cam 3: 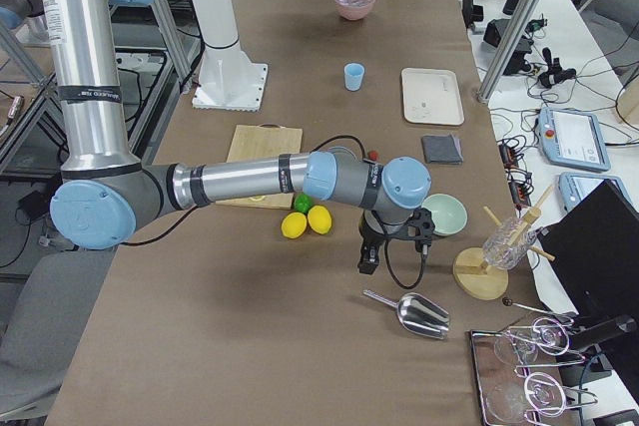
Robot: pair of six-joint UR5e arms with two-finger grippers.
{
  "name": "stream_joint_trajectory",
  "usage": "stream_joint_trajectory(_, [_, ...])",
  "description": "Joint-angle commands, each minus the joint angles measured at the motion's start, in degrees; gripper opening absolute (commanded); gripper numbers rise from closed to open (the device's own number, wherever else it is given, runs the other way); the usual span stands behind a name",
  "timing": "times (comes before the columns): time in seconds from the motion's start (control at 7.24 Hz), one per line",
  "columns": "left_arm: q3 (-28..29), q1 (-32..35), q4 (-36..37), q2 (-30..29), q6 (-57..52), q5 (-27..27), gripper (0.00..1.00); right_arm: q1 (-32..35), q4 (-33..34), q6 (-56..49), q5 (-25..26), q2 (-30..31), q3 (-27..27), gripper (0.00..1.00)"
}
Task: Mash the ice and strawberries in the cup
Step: 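Lower the left gripper into the bowl and close on an ice cube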
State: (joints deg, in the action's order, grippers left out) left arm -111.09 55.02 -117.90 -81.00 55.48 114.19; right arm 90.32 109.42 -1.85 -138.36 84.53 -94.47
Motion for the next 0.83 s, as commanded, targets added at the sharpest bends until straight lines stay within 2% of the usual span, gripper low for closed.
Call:
stream_joint_trajectory(0.0, [-0.09,-2.36,-0.74,1.37,4.60,-1.15,0.92,-0.06,0.00,0.00,-0.07,0.02,0.07,1.00])
stream_joint_trajectory(0.28, [-0.27,-6.40,-1.10,1.46,8.40,-5.01,0.91,-0.06,-0.09,0.00,-0.07,0.02,0.07,1.00])
stream_joint_trajectory(0.41, [-0.27,-6.68,-1.10,1.55,8.33,-5.37,0.87,-0.06,-0.09,0.00,-0.07,0.02,-0.01,1.00])
stream_joint_trajectory(0.69, [-0.27,-7.03,-1.10,1.64,8.15,-5.38,0.68,-0.06,0.00,0.00,-0.07,0.02,0.07,1.00])
